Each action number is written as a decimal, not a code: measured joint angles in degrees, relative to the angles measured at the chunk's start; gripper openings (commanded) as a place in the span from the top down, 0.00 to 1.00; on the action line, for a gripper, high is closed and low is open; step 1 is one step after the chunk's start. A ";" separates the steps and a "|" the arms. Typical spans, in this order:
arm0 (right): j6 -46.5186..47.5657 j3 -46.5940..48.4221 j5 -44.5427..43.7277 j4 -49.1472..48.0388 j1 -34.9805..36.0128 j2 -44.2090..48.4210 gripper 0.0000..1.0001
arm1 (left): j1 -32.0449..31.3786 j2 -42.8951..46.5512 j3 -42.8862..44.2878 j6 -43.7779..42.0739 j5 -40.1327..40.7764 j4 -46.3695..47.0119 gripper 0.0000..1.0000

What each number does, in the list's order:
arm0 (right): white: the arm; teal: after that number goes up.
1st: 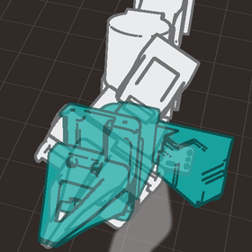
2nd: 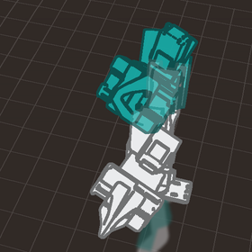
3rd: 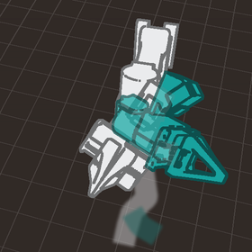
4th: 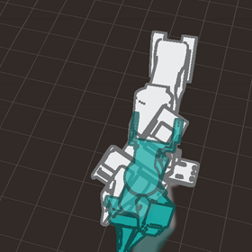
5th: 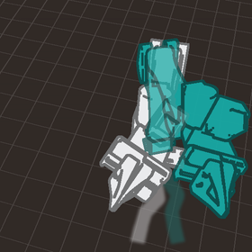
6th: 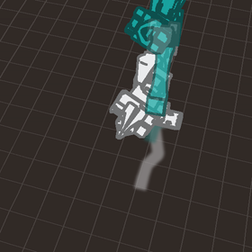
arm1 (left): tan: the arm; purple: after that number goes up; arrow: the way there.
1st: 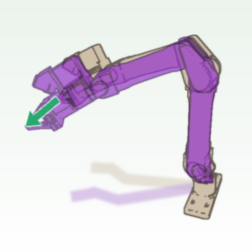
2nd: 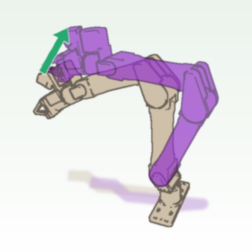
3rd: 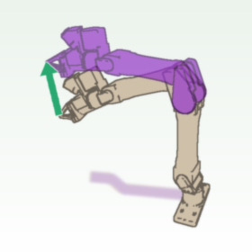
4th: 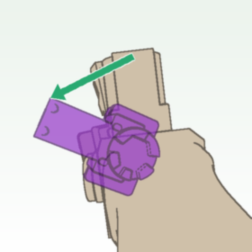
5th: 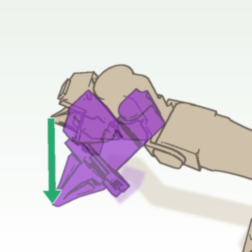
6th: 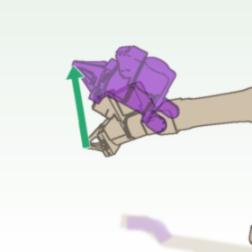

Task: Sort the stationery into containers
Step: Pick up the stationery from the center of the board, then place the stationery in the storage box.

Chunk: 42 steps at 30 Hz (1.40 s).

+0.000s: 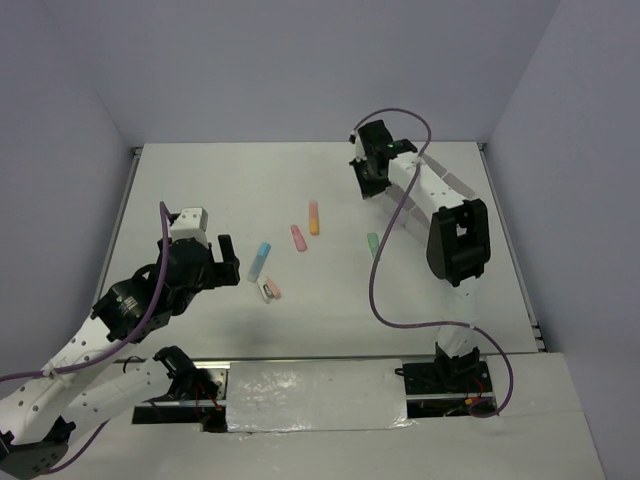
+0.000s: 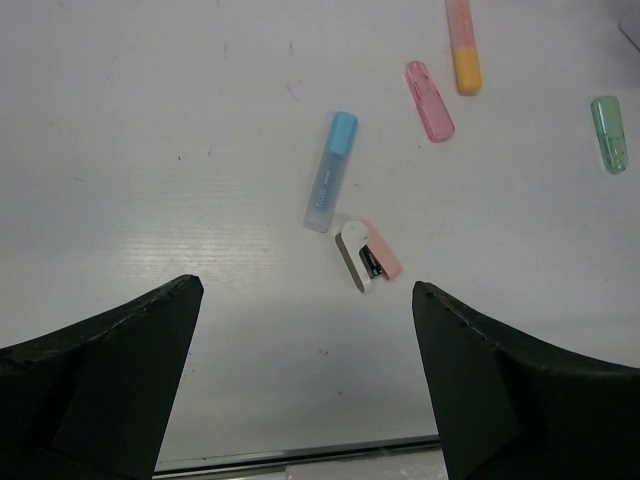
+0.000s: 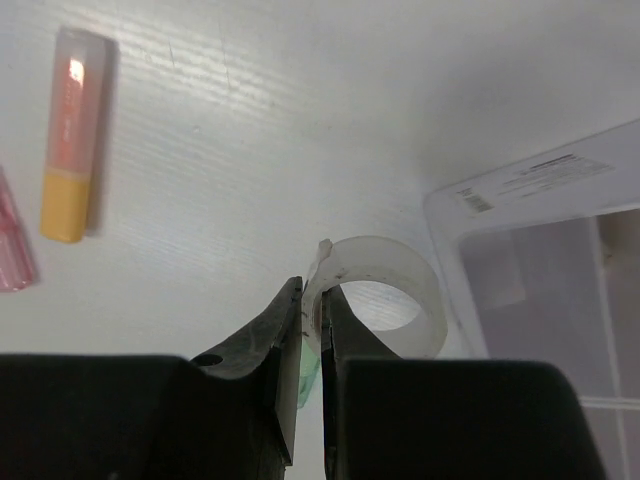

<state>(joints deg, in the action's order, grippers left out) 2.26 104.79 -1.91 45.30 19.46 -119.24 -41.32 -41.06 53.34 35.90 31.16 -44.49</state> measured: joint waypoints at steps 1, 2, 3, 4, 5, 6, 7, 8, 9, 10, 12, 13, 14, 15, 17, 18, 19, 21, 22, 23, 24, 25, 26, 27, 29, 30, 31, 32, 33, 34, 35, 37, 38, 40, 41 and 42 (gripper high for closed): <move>0.07 1.86 0.55 0.90 -0.55 0.00 0.95 | 0.00 0.00 0.00 0.00 0.00 0.00 0.01; 0.17 3.58 1.38 1.84 -1.42 0.00 0.95 | 0.00 0.00 0.00 0.00 -0.02 0.00 0.01; 0.17 4.90 2.10 2.51 -2.47 0.00 0.95 | 0.00 0.00 0.00 0.00 -0.02 0.00 0.01; 0.20 5.90 2.89 3.10 -3.63 0.00 0.95 | 0.00 0.00 0.00 0.00 -0.02 0.00 0.01; 0.20 6.49 3.37 3.43 -4.83 0.00 0.95 | 0.00 0.00 0.00 -0.02 -0.04 0.00 0.01; 0.20 6.64 3.76 3.61 -5.75 0.00 0.95 | 0.00 0.00 0.00 -0.02 -0.04 0.00 0.01; 0.20 6.64 4.13 3.93 -6.84 0.00 0.95 | 0.00 0.00 0.00 -0.02 -0.04 0.00 0.01; 0.20 6.62 4.33 4.42 -7.78 -0.11 0.94 | 0.00 0.00 0.00 -0.04 -0.04 0.00 0.01; 0.20 6.56 4.35 4.92 -8.55 -0.20 0.94 | 0.00 0.00 0.00 -0.07 -0.09 0.00 0.01; 0.20 6.43 4.42 5.22 -8.92 -0.22 0.94 | 0.00 0.00 0.00 -0.09 -0.13 0.00 0.01; 0.26 6.19 4.68 5.62 -9.09 -0.22 0.94 | 0.00 -0.02 0.00 -0.13 -0.17 0.00 0.01; 0.31 6.14 4.90 5.79 -9.03 -0.22 0.94 | 0.00 -0.02 0.00 -0.13 -0.17 0.00 0.01; 0.37 5.95 5.20 5.79 -8.94 -0.22 0.94 | 0.00 -0.07 0.00 -0.13 -0.17 0.00 0.01; 0.39 5.75 5.46 5.88 -8.94 -0.22 0.94 | 0.00 -0.07 0.00 -0.13 -0.17 0.00 0.01; 0.39 5.03 5.86 5.86 -8.92 -0.22 0.93 | 0.00 -0.11 0.00 -0.13 -0.17 0.00 0.01; 0.39 4.59 5.99 5.84 -8.85 -0.22 0.94 | 0.00 -0.11 0.00 -0.13 -0.17 0.00 0.01; 0.39 4.15 6.23 5.92 -8.85 -0.22 0.93 | 0.00 -0.11 0.00 -0.13 -0.17 0.00 0.01; 0.42 3.32 6.54 6.01 -8.85 -0.22 0.93 | 0.00 -0.11 0.00 -0.13 -0.17 0.00 0.01; 0.42 2.99 6.64 6.05 -8.85 -0.22 0.93 | 0.00 -0.11 0.00 -0.13 -0.17 0.00 0.01; 0.42 2.75 6.69 6.08 -8.87 -0.22 0.93 | 0.00 -0.11 0.00 -0.13 -0.17 0.00 0.00; 0.42 2.69 6.73 6.23 -8.92 -0.22 0.93 | 0.00 -0.11 0.00 -0.13 -0.20 0.00 0.01; 0.42 2.64 6.80 6.23 -8.98 -0.22 0.93 | 0.00 -0.11 0.00 -0.13 -0.20 0.02 0.01; 0.42 2.64 6.82 6.23 -9.07 -0.22 0.92 | 0.00 -0.11 0.00 -0.15 -0.20 0.02 0.01; 0.42 2.64 6.84 6.23 -9.18 -0.22 0.92 | 0.00 -0.11 0.00 -0.13 -0.22 0.02 0.01; 0.42 2.64 6.86 6.23 -9.53 -0.26 0.90 | 0.00 -0.11 0.00 -0.15 -0.26 0.02 0.01; 0.42 2.64 6.86 6.23 -9.70 -0.28 0.89 | 0.00 -0.11 0.00 -0.15 -0.31 0.02 0.01; 0.44 2.64 6.88 6.23 -9.86 -0.35 0.88 | 0.00 -0.11 0.00 -0.15 -0.35 0.02 0.01; 0.44 2.64 6.86 6.23 -10.01 -0.42 0.86 | 0.00 -0.11 0.00 -0.15 -0.39 0.02 0.01; 0.44 2.64 6.86 6.23 -10.08 -0.52 0.85 | 0.00 -0.11 0.00 -0.15 -0.39 0.02 0.01; 0.44 2.67 6.88 6.21 -10.14 -0.70 0.85 | 0.00 -0.11 0.00 -0.17 -0.42 0.02 0.01; 0.48 2.67 6.91 6.21 -10.16 -0.94 0.85 | 0.00 -0.11 0.00 -0.17 -0.42 0.02 0.01; 0.57 2.64 6.93 6.23 -10.38 -1.44 0.85 | 0.00 -0.11 0.00 -0.20 -0.44 0.02 0.01; 0.59 2.64 6.95 6.23 -10.43 -1.68 0.84 | 0.00 -0.11 0.00 -0.20 -0.44 0.02 0.01; 0.61 2.67 7.06 6.23 -10.62 -2.08 0.84 | 0.00 -0.11 0.00 -0.39 -0.46 0.02 0.01; 0.61 2.67 7.15 6.25 -10.62 -2.23 0.83 | 0.00 -0.13 0.00 -0.74 -0.46 0.02 0.01; 0.63 2.64 7.19 6.25 -10.62 -2.32 0.83 | 0.00 -0.15 0.00 -0.98 -0.46 0.02 0.01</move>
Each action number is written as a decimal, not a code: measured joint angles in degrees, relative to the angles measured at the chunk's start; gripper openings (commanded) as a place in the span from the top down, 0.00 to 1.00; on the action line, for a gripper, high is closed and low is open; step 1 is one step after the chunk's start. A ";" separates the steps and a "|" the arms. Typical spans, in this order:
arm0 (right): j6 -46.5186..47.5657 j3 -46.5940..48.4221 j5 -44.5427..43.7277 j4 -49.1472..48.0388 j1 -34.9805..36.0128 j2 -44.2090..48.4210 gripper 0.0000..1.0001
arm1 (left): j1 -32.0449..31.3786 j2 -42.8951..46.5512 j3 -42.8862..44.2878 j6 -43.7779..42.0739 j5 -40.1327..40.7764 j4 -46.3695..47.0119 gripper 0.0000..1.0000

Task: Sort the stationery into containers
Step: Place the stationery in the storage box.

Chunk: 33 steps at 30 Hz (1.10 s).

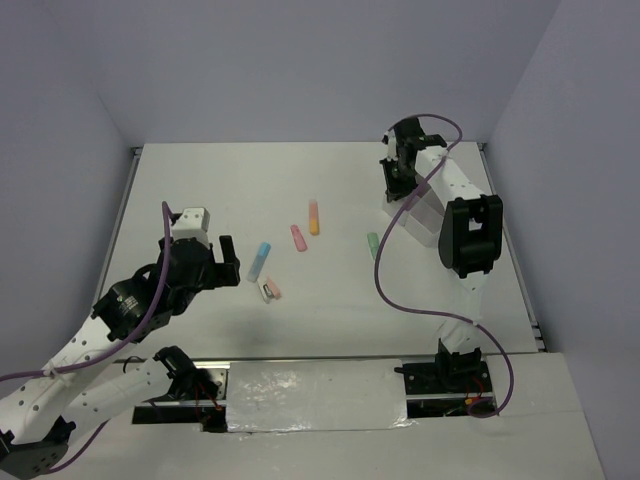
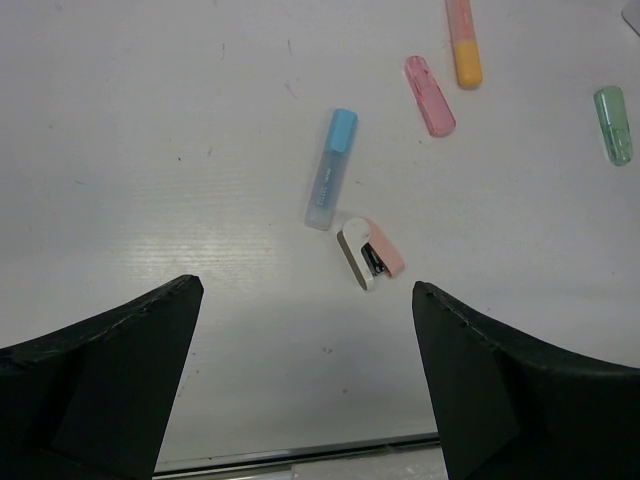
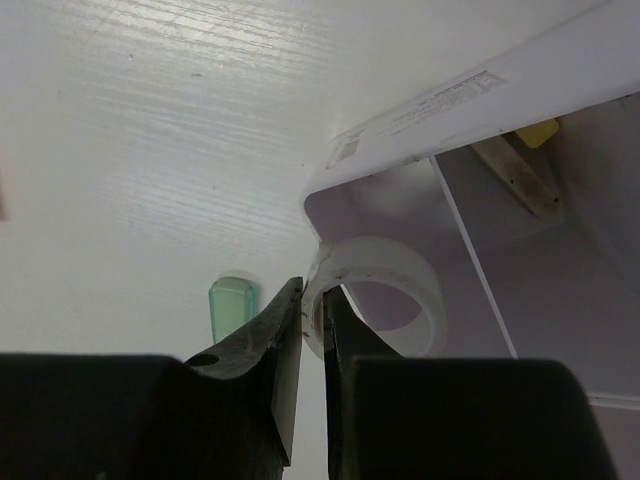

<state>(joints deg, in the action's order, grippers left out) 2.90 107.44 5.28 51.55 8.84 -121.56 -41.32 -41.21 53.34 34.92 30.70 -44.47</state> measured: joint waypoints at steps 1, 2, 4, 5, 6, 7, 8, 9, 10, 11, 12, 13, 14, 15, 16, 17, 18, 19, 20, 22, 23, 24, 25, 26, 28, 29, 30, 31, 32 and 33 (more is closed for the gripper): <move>-0.02 0.02 0.00 -0.02 -0.02 -0.09 0.81 | 0.00 -0.07 0.00 -0.13 -0.02 0.00 0.01; -0.02 0.02 0.04 0.00 -0.02 -0.09 0.80 | 0.00 -0.07 0.00 -0.17 -0.07 0.02 0.01; -0.02 0.02 0.09 0.00 -0.07 -0.09 0.75 | 0.00 -0.24 0.00 -0.24 -0.15 0.04 0.01; -0.04 0.02 0.11 0.00 -0.09 -0.09 0.74 | 0.00 -0.31 -0.02 -0.24 -0.20 0.07 0.01; -0.04 0.02 0.09 -0.02 -0.11 -0.09 0.73 | 0.00 -0.33 -0.09 -0.24 -0.26 0.17 0.01; -0.04 0.02 0.09 0.00 -0.13 -0.09 0.71 | 0.00 -0.33 -0.11 -0.24 -0.37 0.20 0.01; -0.02 0.02 0.09 -0.02 -0.17 -0.09 0.71 | 0.00 -0.33 -0.13 -0.24 -0.48 0.31 0.01; -0.02 0.02 0.09 -0.02 -0.22 -0.09 0.71 | 0.00 -0.33 -0.13 -0.24 -0.55 0.37 0.01; -0.02 0.02 0.09 -0.02 -0.24 -0.09 0.70 | 0.00 -0.33 -0.13 -0.24 -0.57 0.44 0.01; -0.02 0.02 0.09 -0.02 -0.31 -0.09 0.70 | 0.00 -0.33 -0.13 -0.26 -0.57 0.46 0.01; -0.02 0.02 0.11 -0.02 -0.37 -0.09 0.70 | 0.00 -0.33 -0.13 -0.26 -0.59 0.48 0.01; -0.02 0.02 0.11 -0.02 -0.46 -0.09 0.69 | 0.00 -0.33 -0.13 -0.26 -0.59 0.55 0.01; -0.04 0.02 0.11 -0.02 -0.50 -0.09 0.69 | 0.00 -0.33 -0.13 -0.26 -0.59 0.61 0.01; -0.04 0.02 0.11 -0.02 -0.55 -0.09 0.69 | 0.00 -0.33 -0.13 -0.26 -0.59 0.68 0.00; -0.04 0.02 0.13 -0.02 -0.63 -0.09 0.69 | 0.00 -0.33 -0.13 -0.26 -0.59 0.76 0.01; -0.04 0.02 0.11 -0.02 -0.63 -0.09 0.69 | 0.00 -0.33 -0.13 -0.26 -0.59 0.81 0.01; -0.04 0.04 0.09 -0.02 -0.63 -0.09 0.67 | 0.00 -0.33 -0.13 -0.26 -0.61 0.85 0.01; -0.07 0.09 0.09 0.00 -0.63 -0.09 0.66 | 0.00 -0.33 -0.13 -0.26 -0.61 0.85 0.01; -0.11 0.13 0.09 -0.02 -0.63 -0.09 0.65 | 0.00 -0.33 -0.13 -0.26 -0.61 0.85 0.01; -0.26 0.20 0.00 -0.04 -0.63 -0.07 0.61 | 0.00 -0.33 -0.13 -0.26 -0.61 0.90 0.01; -0.33 0.22 -0.04 -0.02 -0.63 -0.07 0.61 | 0.00 -0.33 -0.15 -0.26 -0.63 0.94 0.01; -0.33 0.22 -0.07 -0.02 -0.63 0.00 0.59 | 0.00 -0.33 -0.15 -0.28 -0.66 1.01 0.01; -0.37 0.22 -0.07 -0.02 -0.63 0.07 0.57 | 0.00 -0.33 -0.15 -0.28 -0.70 1.07 0.01; -0.46 0.24 -0.09 -0.02 -0.63 0.28 0.57 | 0.00 -0.33 -0.15 -0.28 -0.79 1.16 0.01; -0.48 0.26 -0.09 -0.02 -0.63 0.79 0.57 | 0.00 -0.33 -0.15 -0.28 -0.96 1.25 0.01; -0.48 0.35 -0.07 0.00 -0.63 1.11 0.57 | 0.00 -0.33 -0.15 -0.31 -1.01 1.25 0.00; -0.50 0.57 -0.07 0.00 -0.63 1.42 0.57 | 0.00 -0.33 -0.15 -0.31 -1.01 1.25 0.01; -0.52 0.79 -0.09 -0.07 -0.63 1.77 0.56 | 0.00 -0.33 -0.15 -0.33 -1.01 1.25 0.01; -0.61 1.03 -0.11 -0.04 -0.63 2.05 0.56 | 0.00 -0.33 -0.15 -0.33 -1.01 1.25 0.01; -0.72 1.31 -0.13 -0.04 -0.63 2.45 0.56 | 0.00 -0.33 -0.15 -0.33 -1.01 1.25 0.01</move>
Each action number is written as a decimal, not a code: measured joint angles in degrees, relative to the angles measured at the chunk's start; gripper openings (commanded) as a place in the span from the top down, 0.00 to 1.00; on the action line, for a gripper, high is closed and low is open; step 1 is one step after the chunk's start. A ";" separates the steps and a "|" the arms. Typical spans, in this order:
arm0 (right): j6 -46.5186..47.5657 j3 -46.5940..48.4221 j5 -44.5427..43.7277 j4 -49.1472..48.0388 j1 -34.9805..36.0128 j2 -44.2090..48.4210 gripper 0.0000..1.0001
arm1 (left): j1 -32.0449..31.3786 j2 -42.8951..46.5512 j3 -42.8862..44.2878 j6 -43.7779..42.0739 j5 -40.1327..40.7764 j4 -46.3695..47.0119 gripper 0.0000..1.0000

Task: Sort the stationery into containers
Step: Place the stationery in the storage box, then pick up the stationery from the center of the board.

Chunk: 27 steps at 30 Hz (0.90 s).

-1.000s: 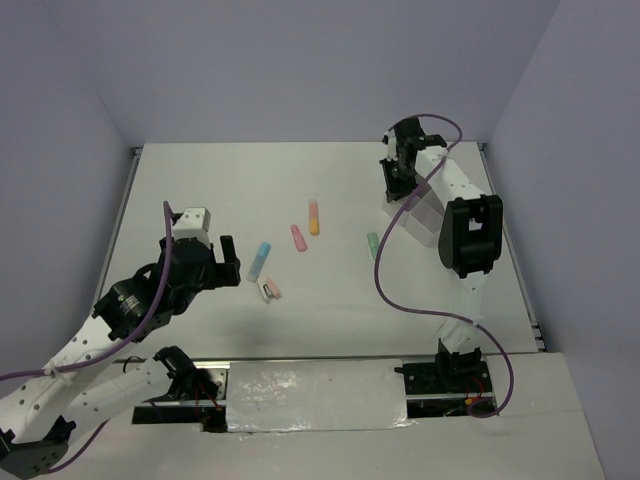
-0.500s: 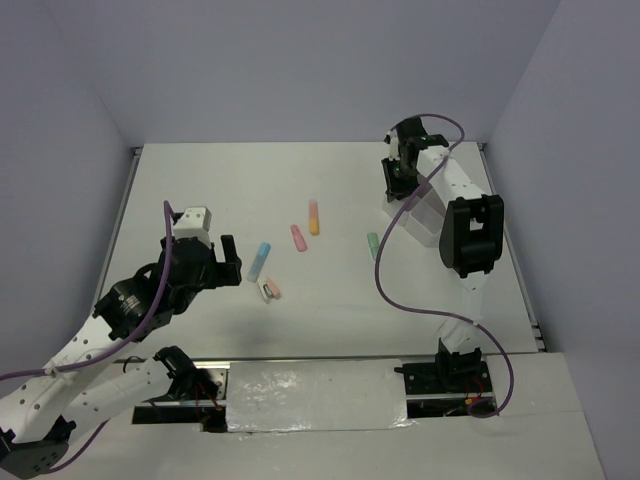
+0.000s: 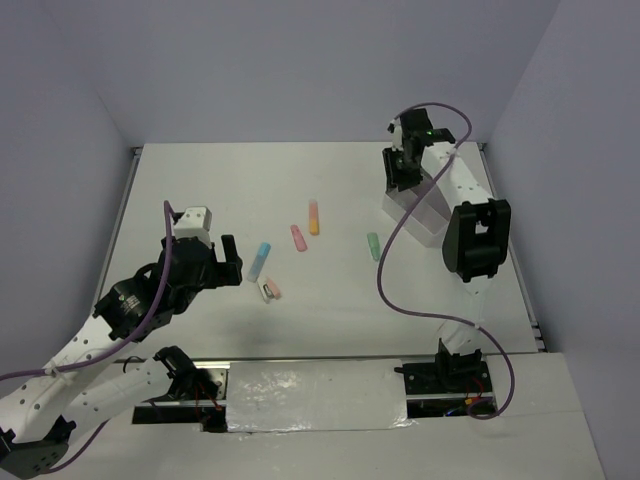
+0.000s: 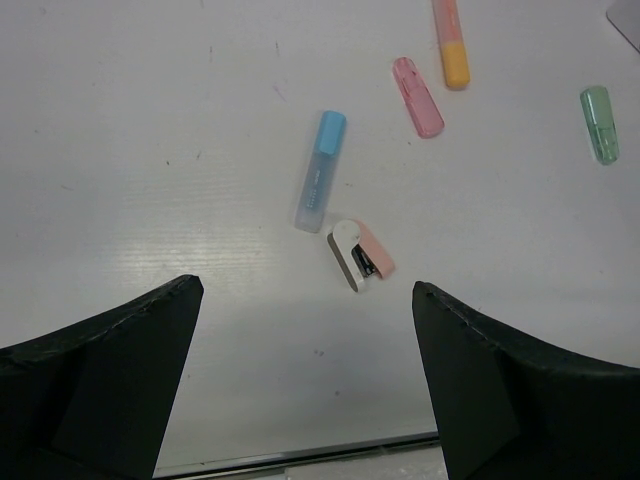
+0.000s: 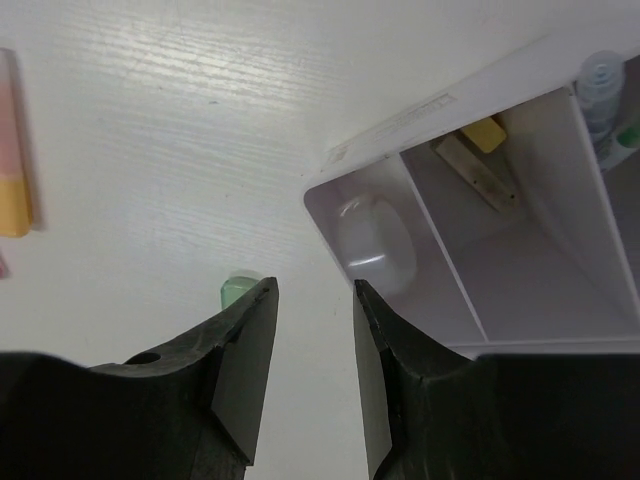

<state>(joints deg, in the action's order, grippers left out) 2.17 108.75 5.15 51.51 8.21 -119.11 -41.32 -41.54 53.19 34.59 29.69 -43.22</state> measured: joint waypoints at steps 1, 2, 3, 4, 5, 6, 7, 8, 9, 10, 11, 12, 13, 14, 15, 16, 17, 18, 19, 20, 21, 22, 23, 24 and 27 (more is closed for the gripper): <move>-0.17 0.28 -0.09 -0.04 0.00 0.39 0.56 | 0.00 0.00 -0.04 0.00 -0.02 0.02 0.01; -0.26 0.63 -0.20 -0.02 0.00 0.76 0.56 | 0.00 0.00 -0.07 0.00 0.00 -0.02 0.01; -0.44 0.98 -0.22 -0.07 0.00 1.16 0.55 | 0.00 0.00 -0.07 0.00 -0.02 0.00 0.01; -0.55 1.20 -0.24 -0.15 0.02 1.60 0.55 | 0.00 -0.02 -0.07 0.00 -0.02 0.00 0.01; -0.70 1.20 -0.35 -0.28 0.11 2.14 0.54 | 0.00 -0.02 -0.07 0.00 -0.02 0.00 0.01; -0.83 1.20 -0.55 -0.26 0.31 2.80 0.47 | 0.00 -0.02 -0.07 0.00 0.00 0.00 0.01; -1.11 1.20 -0.98 -0.26 0.50 3.54 0.46 | 0.00 -0.02 -0.09 0.00 -0.02 0.00 0.01; -1.18 1.20 -1.73 -0.24 0.70 4.28 0.29 | 0.00 -0.02 -0.07 0.00 0.00 0.00 0.01; -1.46 1.20 -2.32 -0.20 1.09 5.14 0.03 | 0.00 -0.02 -0.09 0.00 0.00 0.00 0.01; -1.97 1.18 -3.19 -0.22 1.75 6.16 0.00 | 0.00 -0.02 -0.07 0.00 0.02 0.00 0.01; -1.57 0.94 -3.98 -0.39 2.49 7.17 0.00 | 0.00 -0.02 -0.07 0.02 0.02 -0.02 0.01; -1.64 -0.50 -5.07 -1.49 3.58 9.03 0.00 | 0.00 -0.02 -0.07 0.02 0.04 -0.02 0.01; -2.12 -2.75 -6.03 -2.49 4.92 11.47 0.00 | 0.00 -0.02 -0.07 0.04 0.07 -0.04 0.01; -2.58 -5.42 -6.78 -3.45 6.38 14.21 0.00 | 0.00 0.00 -0.07 0.09 0.09 -0.07 0.01; -2.93 -9.18 -7.48 -4.90 8.02 17.73 0.00 | 0.00 0.00 -0.07 0.11 0.15 -0.07 0.01; -3.56 -12.70 -7.91 -6.14 9.22 20.94 0.00 | 0.00 0.00 -0.07 0.13 0.37 -0.09 0.01; -4.24 -17.27 -8.04 -8.13 10.82 24.68 0.00 | 0.00 0.02 -0.07 0.15 0.61 -0.11 0.01; -4.92 -21.33 -7.82 -8.98 12.20 28.30 0.00 | 0.02 0.07 -0.07 0.20 0.85 -0.13 0.01; -5.68 -25.29 -7.52 -10.45 13.03 31.34 0.00 | 0.02 0.13 -0.09 0.24 1.09 -0.22 0.01; -6.58 -30.34 -7.28 -12.87 13.62 35.01 0.00 | 0.04 0.17 -0.07 0.31 1.49 -0.31 0.01; -7.41 -33.94 -7.26 -14.03 13.77 37.68 0.00 | 0.04 0.28 -0.07 0.39 1.81 -0.39 0.01; -8.46 -38.27 -7.21 -15.58 13.77 40.35 0.00 | 0.07 0.39 -0.07 0.44 2.19 -0.57 0.01; -9.18 -41.99 -7.19 -17.46 13.77 42.40 0.00 | 0.07 0.55 -0.07 0.57 2.56 -0.83 0.01; -10.08 -46.07 -7.13 -18.95 13.77 44.46 0.00 | 0.07 0.79 -0.07 0.70 2.97 -1.07 0.01; -11.52 -56.08 -6.73 -22.34 13.77 47.60 0.14 | 0.20 1.73 -0.07 1.62 3.76 -1.51 0.01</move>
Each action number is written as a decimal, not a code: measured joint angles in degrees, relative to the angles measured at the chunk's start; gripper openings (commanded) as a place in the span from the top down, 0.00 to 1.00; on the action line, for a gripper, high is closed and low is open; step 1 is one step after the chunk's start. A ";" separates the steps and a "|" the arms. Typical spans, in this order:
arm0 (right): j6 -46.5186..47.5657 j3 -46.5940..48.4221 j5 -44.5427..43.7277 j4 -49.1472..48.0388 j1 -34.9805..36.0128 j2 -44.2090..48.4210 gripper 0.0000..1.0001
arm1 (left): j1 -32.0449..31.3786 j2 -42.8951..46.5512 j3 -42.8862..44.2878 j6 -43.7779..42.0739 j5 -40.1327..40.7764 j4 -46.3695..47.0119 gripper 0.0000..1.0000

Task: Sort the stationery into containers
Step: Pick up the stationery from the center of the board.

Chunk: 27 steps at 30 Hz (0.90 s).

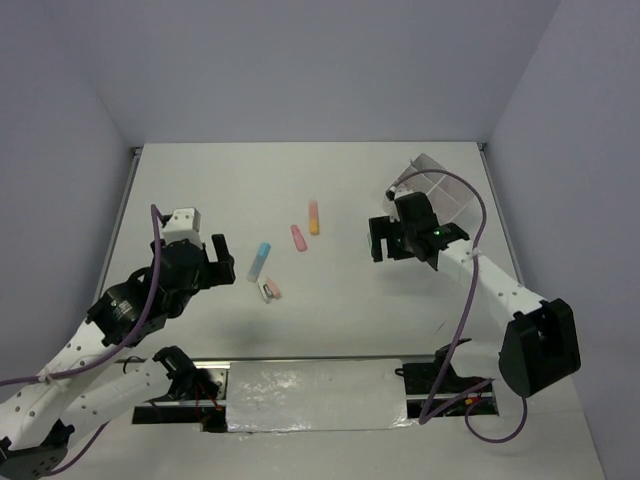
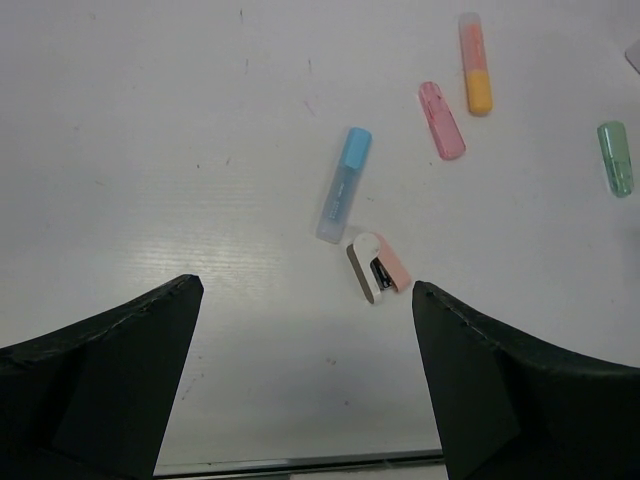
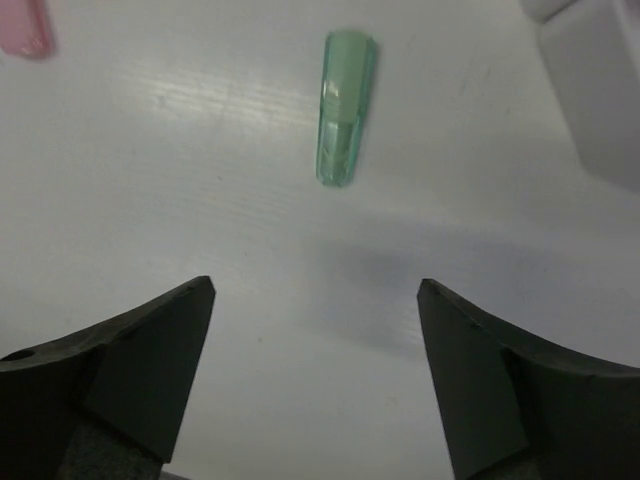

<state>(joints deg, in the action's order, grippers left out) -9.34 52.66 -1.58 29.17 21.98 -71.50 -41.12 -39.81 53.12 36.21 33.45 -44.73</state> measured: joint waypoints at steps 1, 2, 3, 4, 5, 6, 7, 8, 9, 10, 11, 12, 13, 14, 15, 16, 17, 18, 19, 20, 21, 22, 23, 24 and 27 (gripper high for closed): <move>-0.28 -1.40 0.13 0.04 0.00 -0.44 0.22 | 0.04 0.39 0.00 0.07 0.17 -0.04 0.01; -0.66 -2.12 0.37 -0.07 0.00 -1.70 0.25 | 0.09 0.68 0.00 0.11 0.31 -0.07 0.01; -0.92 -2.32 0.55 -0.50 0.00 -3.21 0.26 | 0.13 0.79 0.00 0.13 0.37 -0.09 0.01; -1.22 -2.32 0.59 -1.05 0.00 -4.66 0.27 | 0.13 1.07 0.00 0.15 0.44 -0.09 0.01; -1.38 -2.32 0.52 -1.95 0.00 -6.16 0.29 | 0.15 1.20 0.00 0.15 0.48 -0.11 0.01; -1.38 -2.23 0.42 -2.47 0.00 -7.78 0.32 | 0.17 1.29 0.00 0.15 0.50 -0.09 0.01; -1.44 -1.92 0.11 -2.62 0.00 -9.27 0.35 | 0.17 1.27 0.00 0.15 0.48 -0.11 0.01; -1.49 -1.38 -0.26 -2.67 0.00 -11.17 0.35 | 0.17 1.18 0.00 0.13 0.44 -0.09 0.01; -1.49 -0.46 -0.79 -2.54 0.00 -13.11 0.35 | 0.20 1.05 0.00 0.11 0.37 -0.09 0.01; -1.49 0.44 -1.11 -2.62 0.00 -14.91 0.35 | 0.20 0.90 0.00 0.11 0.31 -0.09 0.01; -1.42 1.46 -1.36 -2.80 0.00 -16.92 0.35 | 0.20 0.70 0.00 0.09 0.26 -0.09 0.01; -1.27 2.51 -1.57 -2.91 0.00 -18.75 0.36 | 0.20 0.52 0.00 0.07 0.15 -0.09 0.01; -1.20 3.48 -1.84 -2.93 0.00 -20.28 0.37 | 0.20 0.37 0.00 0.04 0.00 -0.09 0.01; -1.05 4.55 -2.14 -2.93 0.00 -21.84 0.37 | 0.22 0.22 0.00 0.02 -0.20 -0.07 0.01; -0.92 5.77 -2.45 -2.91 0.00 -23.43 0.38 | 0.24 0.20 0.00 0.02 -0.37 -0.07 0.00; -0.68 6.91 -2.73 -2.97 0.00 -24.92 0.38 | 0.24 0.15 0.00 0.00 -0.50 -0.07 0.01; -0.48 7.91 -2.86 -2.99 0.00 -26.21 0.38 | 0.24 0.15 -0.02 -0.02 -0.70 -0.02 0.01; -0.20 8.90 -2.95 -3.02 0.00 -27.39 0.39 | 0.24 0.15 0.00 -0.04 -0.87 0.00 0.01; -0.02 9.77 -3.06 -2.95 0.00 -28.39 0.39 | 0.24 0.15 0.00 -0.07 -1.14 0.02 0.01; 0.13 10.62 -3.21 -2.93 0.00 -29.35 0.39 | 0.24 0.15 0.00 -0.09 -1.27 0.04 0.01; 0.28 11.52 -3.50 -2.78 0.00 -30.16 0.41 | 0.24 0.11 -0.02 -0.13 -1.42 0.07 0.01; 0.48 12.57 -3.80 -2.71 0.00 -31.10 0.43 | 0.24 -0.09 0.00 -0.15 -1.62 0.09 0.01; 0.55 13.46 -4.04 -2.58 0.00 -31.95 0.44 | 0.24 -0.17 0.00 -0.15 -1.70 0.09 0.01; 0.66 14.19 -4.31 -2.58 0.00 -32.68 0.45 | 0.24 -0.17 0.00 -0.15 -1.81 0.09 0.01; 1.01 14.84 -4.90 -2.56 0.00 -34.16 0.50 | 0.24 -0.15 0.00 -0.17 -1.88 0.11 0.01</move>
<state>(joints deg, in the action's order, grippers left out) -8.34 67.51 -6.48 26.61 21.98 -105.67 -40.88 -39.97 53.12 36.03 31.57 -44.62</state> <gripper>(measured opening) 0.530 0.994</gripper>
